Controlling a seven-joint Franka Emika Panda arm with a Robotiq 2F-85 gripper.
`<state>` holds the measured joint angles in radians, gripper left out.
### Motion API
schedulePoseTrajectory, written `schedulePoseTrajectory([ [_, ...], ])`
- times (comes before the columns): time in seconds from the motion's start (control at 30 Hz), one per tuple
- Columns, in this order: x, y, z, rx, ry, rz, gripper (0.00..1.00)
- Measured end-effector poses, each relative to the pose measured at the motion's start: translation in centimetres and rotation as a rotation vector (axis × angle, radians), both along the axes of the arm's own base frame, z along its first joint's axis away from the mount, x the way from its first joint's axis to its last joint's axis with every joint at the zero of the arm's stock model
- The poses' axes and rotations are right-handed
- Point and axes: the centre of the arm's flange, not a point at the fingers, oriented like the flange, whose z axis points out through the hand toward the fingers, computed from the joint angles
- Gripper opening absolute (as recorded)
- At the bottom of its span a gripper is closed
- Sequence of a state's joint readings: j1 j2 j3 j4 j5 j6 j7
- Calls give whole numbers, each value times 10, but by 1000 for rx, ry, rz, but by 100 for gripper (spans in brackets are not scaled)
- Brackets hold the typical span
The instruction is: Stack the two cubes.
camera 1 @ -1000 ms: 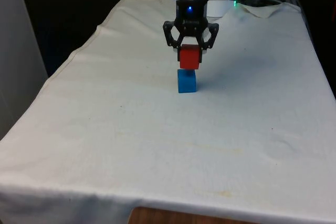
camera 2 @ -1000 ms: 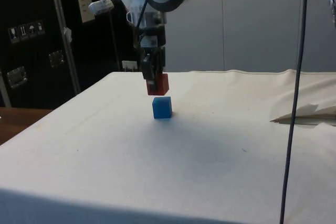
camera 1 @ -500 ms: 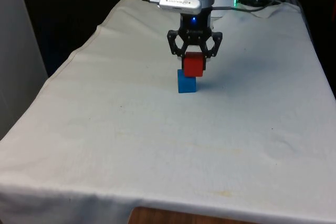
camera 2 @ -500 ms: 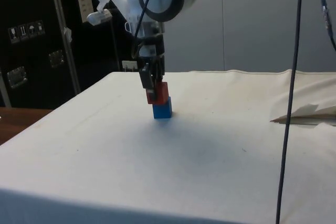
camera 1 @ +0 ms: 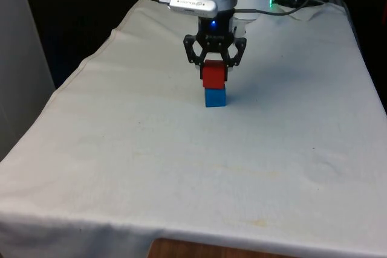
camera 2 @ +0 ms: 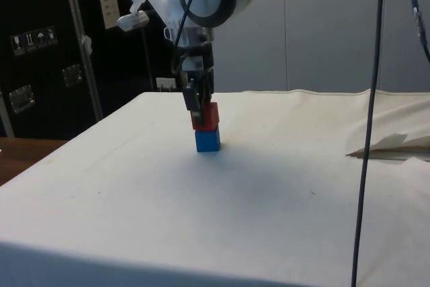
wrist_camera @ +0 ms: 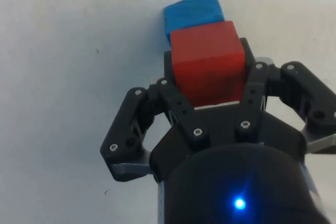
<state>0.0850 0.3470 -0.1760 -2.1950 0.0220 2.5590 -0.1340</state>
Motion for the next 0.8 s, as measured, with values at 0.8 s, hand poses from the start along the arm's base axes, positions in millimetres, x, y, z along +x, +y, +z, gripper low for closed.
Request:
schedulePoseTrajectory([
  [0.8,2,-5,-2,16,1,-9,23],
])
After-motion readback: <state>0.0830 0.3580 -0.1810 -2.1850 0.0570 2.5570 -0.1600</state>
